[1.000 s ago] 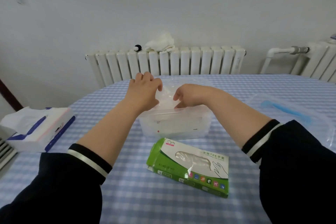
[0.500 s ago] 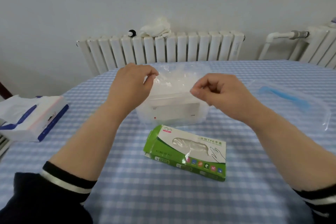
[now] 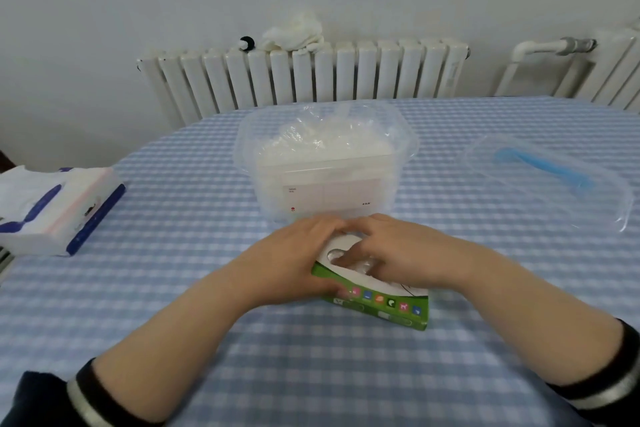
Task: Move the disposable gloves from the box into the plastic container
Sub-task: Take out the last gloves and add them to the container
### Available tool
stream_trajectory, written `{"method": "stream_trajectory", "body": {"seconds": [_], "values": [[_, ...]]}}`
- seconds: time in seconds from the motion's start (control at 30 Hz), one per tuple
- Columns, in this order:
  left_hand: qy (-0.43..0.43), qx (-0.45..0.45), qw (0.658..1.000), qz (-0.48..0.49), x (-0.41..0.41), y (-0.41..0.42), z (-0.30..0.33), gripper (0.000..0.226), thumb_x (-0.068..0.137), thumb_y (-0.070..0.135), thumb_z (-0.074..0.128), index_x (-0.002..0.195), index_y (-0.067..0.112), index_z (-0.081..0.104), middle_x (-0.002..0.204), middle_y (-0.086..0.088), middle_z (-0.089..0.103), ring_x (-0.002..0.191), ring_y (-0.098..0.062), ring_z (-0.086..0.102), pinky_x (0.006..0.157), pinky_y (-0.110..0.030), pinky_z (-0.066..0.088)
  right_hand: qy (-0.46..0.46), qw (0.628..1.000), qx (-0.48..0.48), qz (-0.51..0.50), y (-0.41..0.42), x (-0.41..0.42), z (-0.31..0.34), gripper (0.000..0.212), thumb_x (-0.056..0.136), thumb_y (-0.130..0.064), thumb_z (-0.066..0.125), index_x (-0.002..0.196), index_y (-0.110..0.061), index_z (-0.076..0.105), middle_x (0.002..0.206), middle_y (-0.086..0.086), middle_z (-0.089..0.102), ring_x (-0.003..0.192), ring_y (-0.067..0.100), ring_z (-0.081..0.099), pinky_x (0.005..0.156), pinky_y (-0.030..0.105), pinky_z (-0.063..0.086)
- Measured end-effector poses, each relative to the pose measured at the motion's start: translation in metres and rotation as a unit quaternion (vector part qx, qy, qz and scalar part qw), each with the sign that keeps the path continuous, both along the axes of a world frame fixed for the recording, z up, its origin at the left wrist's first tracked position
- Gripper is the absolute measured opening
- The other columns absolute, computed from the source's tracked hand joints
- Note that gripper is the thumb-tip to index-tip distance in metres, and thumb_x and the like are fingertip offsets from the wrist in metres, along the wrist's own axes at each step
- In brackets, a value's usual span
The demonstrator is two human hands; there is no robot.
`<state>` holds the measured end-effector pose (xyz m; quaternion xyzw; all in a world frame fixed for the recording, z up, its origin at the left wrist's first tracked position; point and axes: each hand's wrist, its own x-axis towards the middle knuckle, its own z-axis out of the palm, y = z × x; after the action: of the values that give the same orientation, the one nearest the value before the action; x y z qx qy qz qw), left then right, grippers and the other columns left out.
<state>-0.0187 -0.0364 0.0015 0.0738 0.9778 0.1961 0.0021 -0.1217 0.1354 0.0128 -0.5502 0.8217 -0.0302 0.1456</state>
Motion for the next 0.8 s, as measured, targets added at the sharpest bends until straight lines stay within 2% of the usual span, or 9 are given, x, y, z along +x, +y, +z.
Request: {"method": "stream_trajectory", "body": {"seconds": [0.13, 0.27, 0.33, 0.4, 0.5, 0.57, 0.67, 0.73, 0.8], "values": [[-0.025, 0.047, 0.998, 0.027, -0.001, -0.002, -0.001, 0.081, 0.07, 0.048, 0.081, 0.136, 0.043, 0.034, 0.128, 0.026, 0.047, 0.113, 0.003, 0.045, 0.093, -0.019, 0.04, 0.019, 0.997, -0.07, -0.007, -0.003, -0.003, -0.01, 0.018, 0.096, -0.032, 0.056, 0.106, -0.034, 0.071, 0.147, -0.016, 0.038, 0.129, 0.004, 0.031, 0.09, 0.024, 0.04], [-0.056, 0.046, 0.996, 0.055, 0.001, -0.003, 0.0, 0.086, 0.068, 0.049, 0.082, 0.135, 0.039, 0.03, 0.131, 0.021, 0.047, 0.114, -0.003, 0.049, 0.09, -0.024, 0.043, -0.146, 0.976, -0.147, -0.06, 0.005, -0.011, 0.002, 0.008, 0.09, -0.029, 0.065, 0.085, -0.03, 0.071, 0.125, -0.028, 0.05, 0.114, -0.006, 0.047, 0.091, 0.016, 0.039], [-0.063, 0.033, 0.996, 0.058, 0.0, -0.003, 0.0, 0.088, 0.068, 0.052, 0.082, 0.136, 0.038, 0.027, 0.132, 0.019, 0.048, 0.11, -0.004, 0.048, 0.086, -0.022, 0.041, -0.248, 0.925, -0.264, -0.115, 0.01, -0.011, 0.014, 0.007, 0.089, -0.026, 0.065, 0.086, -0.024, 0.071, 0.109, -0.024, 0.065, 0.1, -0.006, 0.059, 0.089, 0.016, 0.044], [-0.061, 0.018, 0.997, 0.054, -0.001, -0.002, 0.0, 0.088, 0.068, 0.054, 0.081, 0.135, 0.034, 0.028, 0.125, 0.017, 0.051, 0.105, -0.004, 0.047, 0.083, -0.022, 0.039, -0.394, 0.818, -0.385, -0.167, 0.013, -0.009, 0.024, 0.016, 0.086, -0.026, 0.061, 0.085, -0.012, 0.069, 0.089, -0.005, 0.071, 0.082, 0.009, 0.065, 0.081, 0.023, 0.05], [-0.093, 0.038, 0.993, 0.061, 0.0, -0.005, 0.003, 0.077, 0.068, 0.054, 0.081, 0.126, 0.033, 0.033, 0.118, 0.019, 0.053, 0.102, -0.004, 0.051, 0.082, -0.021, 0.043, -0.537, 0.678, -0.454, -0.214, 0.014, -0.008, 0.034, 0.027, 0.088, -0.024, 0.055, 0.081, -0.004, 0.073, 0.085, 0.015, 0.072, 0.075, 0.026, 0.067, 0.075, 0.031, 0.055], [-0.124, 0.143, 0.98, 0.061, 0.0, -0.011, 0.007, 0.073, 0.068, 0.049, 0.082, 0.124, 0.034, 0.037, 0.119, 0.023, 0.054, 0.11, -0.002, 0.056, 0.088, -0.018, 0.046, -0.567, 0.645, -0.457, -0.232, 0.015, -0.008, 0.037, 0.034, 0.094, -0.019, 0.049, 0.079, -0.003, 0.075, 0.081, 0.016, 0.073, 0.073, 0.022, 0.071, 0.07, 0.028, 0.059], [-0.093, 0.365, 0.926, 0.038, -0.001, -0.017, 0.021, 0.095, 0.06, 0.061, 0.083, 0.136, 0.025, 0.04, 0.134, 0.004, 0.057, 0.124, -0.013, 0.055, 0.105, -0.034, 0.045, -0.592, 0.635, -0.433, -0.242, 0.016, -0.008, 0.036, 0.034, 0.093, -0.025, 0.052, 0.092, 0.0, 0.075, 0.093, 0.02, 0.071, 0.084, 0.027, 0.069, 0.08, 0.036, 0.057], [-0.037, 0.405, 0.913, 0.027, 0.0, -0.015, 0.036, 0.099, 0.056, 0.066, 0.083, 0.138, 0.03, 0.039, 0.136, 0.004, 0.055, 0.119, -0.015, 0.058, 0.101, -0.034, 0.047, -0.619, 0.624, -0.408, -0.248, 0.016, -0.009, 0.035, 0.035, 0.092, -0.029, 0.055, 0.103, -0.001, 0.074, 0.102, 0.021, 0.068, 0.093, 0.03, 0.066, 0.092, 0.046, 0.05], [0.031, 0.365, 0.93, 0.027, -0.001, -0.007, 0.05, 0.089, 0.063, 0.058, 0.081, 0.137, 0.042, 0.036, 0.137, 0.021, 0.05, 0.119, -0.008, 0.056, 0.097, -0.027, 0.048, -0.644, 0.605, -0.397, -0.246, 0.016, -0.008, 0.036, 0.033, 0.096, -0.028, 0.053, 0.101, -0.004, 0.074, 0.1, 0.018, 0.069, 0.091, 0.029, 0.066, 0.092, 0.048, 0.052]]}}
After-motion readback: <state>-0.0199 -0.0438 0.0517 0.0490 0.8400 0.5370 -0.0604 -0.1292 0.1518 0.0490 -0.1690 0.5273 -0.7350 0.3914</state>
